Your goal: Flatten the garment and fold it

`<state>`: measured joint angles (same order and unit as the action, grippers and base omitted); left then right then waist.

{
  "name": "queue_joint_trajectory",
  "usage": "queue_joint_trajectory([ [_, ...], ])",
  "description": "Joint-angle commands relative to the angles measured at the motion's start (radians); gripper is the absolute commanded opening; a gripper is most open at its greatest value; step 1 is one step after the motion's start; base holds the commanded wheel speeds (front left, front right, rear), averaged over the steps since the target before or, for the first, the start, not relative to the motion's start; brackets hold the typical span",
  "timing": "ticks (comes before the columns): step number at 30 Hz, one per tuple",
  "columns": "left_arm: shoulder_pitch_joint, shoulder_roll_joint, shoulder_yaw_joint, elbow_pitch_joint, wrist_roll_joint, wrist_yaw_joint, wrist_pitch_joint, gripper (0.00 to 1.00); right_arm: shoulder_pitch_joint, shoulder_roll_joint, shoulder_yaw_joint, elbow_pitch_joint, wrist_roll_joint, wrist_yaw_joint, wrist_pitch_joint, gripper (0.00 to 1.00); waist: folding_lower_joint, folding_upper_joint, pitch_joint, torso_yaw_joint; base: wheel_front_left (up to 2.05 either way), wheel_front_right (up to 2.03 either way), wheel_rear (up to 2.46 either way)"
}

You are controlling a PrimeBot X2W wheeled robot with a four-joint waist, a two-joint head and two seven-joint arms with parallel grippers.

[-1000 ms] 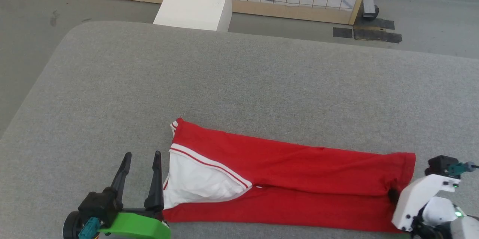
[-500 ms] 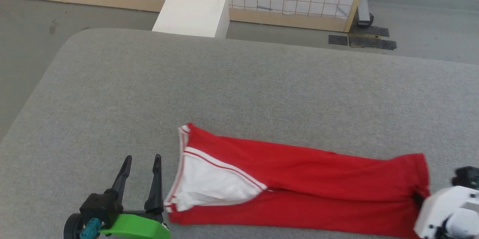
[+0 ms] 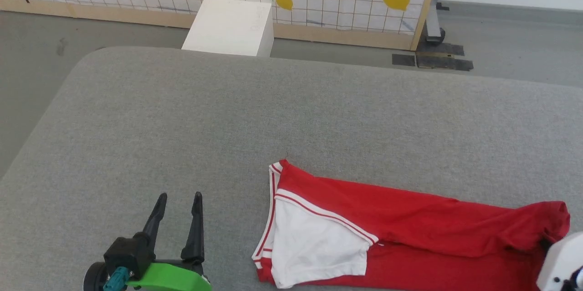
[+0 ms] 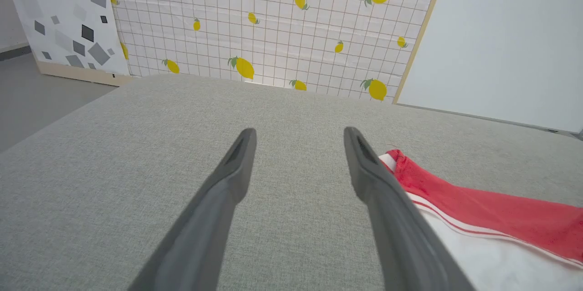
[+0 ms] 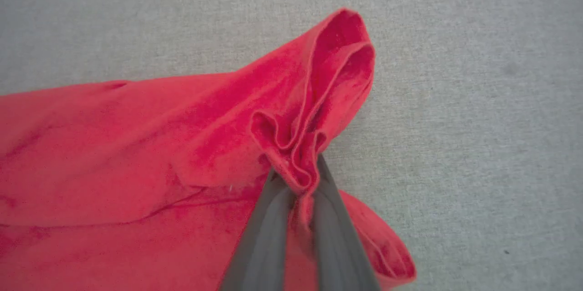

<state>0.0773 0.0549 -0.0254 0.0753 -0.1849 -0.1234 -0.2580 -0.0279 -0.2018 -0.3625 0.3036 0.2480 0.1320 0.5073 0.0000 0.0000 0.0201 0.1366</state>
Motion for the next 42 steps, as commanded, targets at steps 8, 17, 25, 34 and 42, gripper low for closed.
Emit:
queue_joint_trajectory([
  [8, 0.017, -0.005, -0.007, 0.012, -0.021, -0.007, -0.004, 1.0, 0.089, 0.033, 0.18, -0.207, 0.094, -0.001, 0.113, 0.0, 0.0, 0.0, -0.039, 0.022, 0.0, 0.0, 0.0],
  [17, 0.025, -0.005, -0.028, 0.009, -0.032, -0.007, -0.004, 1.0, 0.076, 0.111, 0.362, -0.369, 0.231, -0.001, 0.22, 0.0, 0.0, 0.0, -0.039, 0.077, 0.0, 0.0, 0.0],
  [25, 0.01, -0.005, -0.048, 0.013, -0.041, -0.007, -0.004, 1.0, -0.037, 0.15, 0.49, -0.333, 0.342, -0.001, 0.237, 0.0, 0.0, 0.0, -0.009, 0.141, 0.0, 0.0, 0.0],
  [34, -0.013, -0.005, -0.068, 0.019, -0.049, -0.006, -0.004, 1.0, -0.181, 0.151, 0.579, -0.103, 0.35, -0.001, 0.128, 0.0, 0.0, 0.0, 0.026, 0.209, 0.0, 0.0, 0.0],
  [42, -0.022, -0.005, -0.077, 0.025, -0.056, -0.004, -0.004, 1.0, -0.266, 0.151, 0.681, 0.046, 0.415, -0.001, 0.021, 1.0, 0.0, 0.0, 0.042, 0.228, 0.0, 0.0, 0.0],
])
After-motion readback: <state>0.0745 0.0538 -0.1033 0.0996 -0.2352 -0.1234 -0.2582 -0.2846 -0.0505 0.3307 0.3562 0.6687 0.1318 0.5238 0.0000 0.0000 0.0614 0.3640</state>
